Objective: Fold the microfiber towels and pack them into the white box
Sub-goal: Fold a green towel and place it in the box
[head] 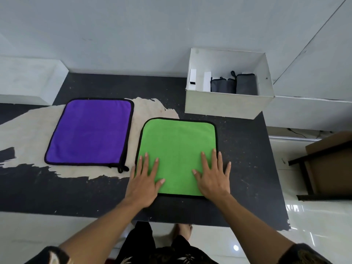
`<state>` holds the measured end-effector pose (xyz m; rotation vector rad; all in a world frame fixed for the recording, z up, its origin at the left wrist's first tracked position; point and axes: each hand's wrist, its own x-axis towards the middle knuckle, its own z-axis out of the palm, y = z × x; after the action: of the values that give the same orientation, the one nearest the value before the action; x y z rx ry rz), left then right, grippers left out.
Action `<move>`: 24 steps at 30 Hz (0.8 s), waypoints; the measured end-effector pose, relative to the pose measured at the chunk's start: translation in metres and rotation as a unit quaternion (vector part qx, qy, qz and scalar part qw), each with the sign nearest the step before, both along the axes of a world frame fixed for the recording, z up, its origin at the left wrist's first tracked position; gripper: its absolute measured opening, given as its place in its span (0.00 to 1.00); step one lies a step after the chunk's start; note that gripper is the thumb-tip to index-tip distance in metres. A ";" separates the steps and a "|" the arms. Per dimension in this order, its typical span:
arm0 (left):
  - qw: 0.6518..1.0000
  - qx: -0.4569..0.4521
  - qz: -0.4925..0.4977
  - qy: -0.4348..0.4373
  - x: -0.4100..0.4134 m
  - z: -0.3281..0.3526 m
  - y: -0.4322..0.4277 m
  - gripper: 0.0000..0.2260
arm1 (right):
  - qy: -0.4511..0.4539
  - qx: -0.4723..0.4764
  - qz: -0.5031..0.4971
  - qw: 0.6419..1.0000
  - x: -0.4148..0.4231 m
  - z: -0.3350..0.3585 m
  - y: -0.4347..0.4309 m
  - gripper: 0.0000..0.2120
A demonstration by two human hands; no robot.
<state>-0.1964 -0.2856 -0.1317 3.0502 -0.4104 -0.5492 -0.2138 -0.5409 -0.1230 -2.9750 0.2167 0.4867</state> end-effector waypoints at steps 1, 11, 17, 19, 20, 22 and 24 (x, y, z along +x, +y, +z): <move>1.000 0.005 0.000 0.003 -0.002 0.000 0.004 0.35 | 0.002 -0.001 0.001 1.000 -0.003 -0.001 -0.001 0.35; 0.995 0.005 -0.089 -0.034 -0.016 0.024 0.032 0.33 | -0.062 -0.005 0.038 0.997 -0.011 0.024 -0.003 0.25; 0.971 -0.052 -0.214 -0.092 -0.026 0.037 0.052 0.20 | -0.082 0.039 0.224 0.970 -0.046 0.030 -0.017 0.25; 0.966 -0.057 -0.227 -0.107 -0.026 0.041 0.047 0.18 | -0.076 0.023 0.219 0.972 -0.051 0.029 -0.013 0.23; 0.966 -0.051 -0.229 -0.111 -0.026 0.043 0.044 0.19 | -0.076 0.016 0.213 0.974 -0.053 0.029 -0.010 0.21; 0.967 -0.027 -0.229 -0.112 -0.025 0.045 0.038 0.23 | -0.068 0.005 0.203 0.977 -0.055 0.030 -0.004 0.16; 0.970 0.004 -0.218 -0.104 -0.026 0.047 0.032 0.26 | -0.057 -0.005 0.198 0.978 -0.059 0.030 0.000 0.12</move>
<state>-0.2220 -0.2535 -0.0849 3.0365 -1.1042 -0.2300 -0.2725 -0.5411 -0.0931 -3.0454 -0.3941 0.3495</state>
